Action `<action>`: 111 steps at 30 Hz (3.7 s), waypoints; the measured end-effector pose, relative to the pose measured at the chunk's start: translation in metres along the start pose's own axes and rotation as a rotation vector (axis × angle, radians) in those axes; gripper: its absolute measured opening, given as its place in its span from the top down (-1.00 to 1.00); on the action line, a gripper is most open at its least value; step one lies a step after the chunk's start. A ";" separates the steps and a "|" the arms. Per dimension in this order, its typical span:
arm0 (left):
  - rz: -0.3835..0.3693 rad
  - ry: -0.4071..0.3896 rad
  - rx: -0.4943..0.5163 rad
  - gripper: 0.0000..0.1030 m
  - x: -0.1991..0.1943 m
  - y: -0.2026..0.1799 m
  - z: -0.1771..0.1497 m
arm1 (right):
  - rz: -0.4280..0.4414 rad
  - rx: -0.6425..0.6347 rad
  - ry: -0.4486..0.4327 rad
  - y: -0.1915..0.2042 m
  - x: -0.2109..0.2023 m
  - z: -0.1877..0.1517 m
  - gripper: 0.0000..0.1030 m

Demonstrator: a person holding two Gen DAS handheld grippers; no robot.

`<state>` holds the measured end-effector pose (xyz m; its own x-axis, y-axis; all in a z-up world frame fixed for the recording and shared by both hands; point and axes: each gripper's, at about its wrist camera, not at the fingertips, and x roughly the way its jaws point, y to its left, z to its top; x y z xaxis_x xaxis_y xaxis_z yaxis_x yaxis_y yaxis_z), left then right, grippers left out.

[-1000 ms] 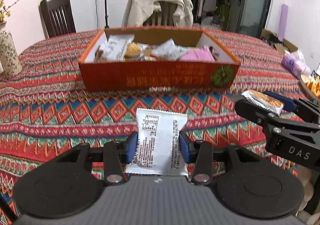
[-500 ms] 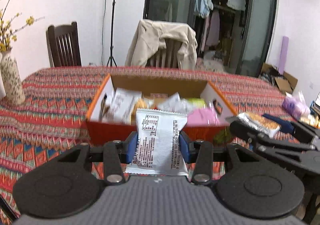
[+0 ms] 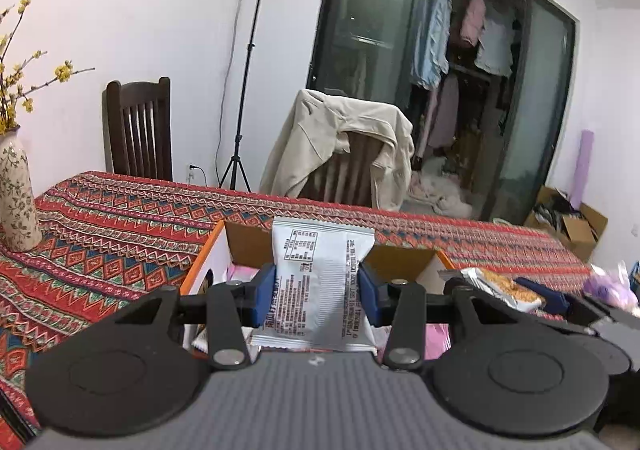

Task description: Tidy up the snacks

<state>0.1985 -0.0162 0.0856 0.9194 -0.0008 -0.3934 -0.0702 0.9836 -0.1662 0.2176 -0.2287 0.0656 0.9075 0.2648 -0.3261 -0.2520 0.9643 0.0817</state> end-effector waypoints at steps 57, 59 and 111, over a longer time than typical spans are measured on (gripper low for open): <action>0.073 -0.059 0.015 -1.00 -0.065 0.060 -0.052 | 0.040 -0.002 0.068 -0.013 -0.060 -0.059 -1.00; 0.080 -0.042 0.023 -1.00 -0.070 0.066 -0.061 | 0.041 -0.004 0.079 -0.013 -0.067 -0.068 -1.00; -0.008 0.070 0.047 -1.00 -0.093 0.069 -0.133 | 0.083 0.011 0.177 -0.005 -0.096 -0.126 -1.00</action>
<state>0.0567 0.0276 -0.0094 0.8905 -0.0196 -0.4545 -0.0431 0.9909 -0.1272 0.0896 -0.2604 -0.0222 0.8102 0.3390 -0.4783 -0.3190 0.9394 0.1254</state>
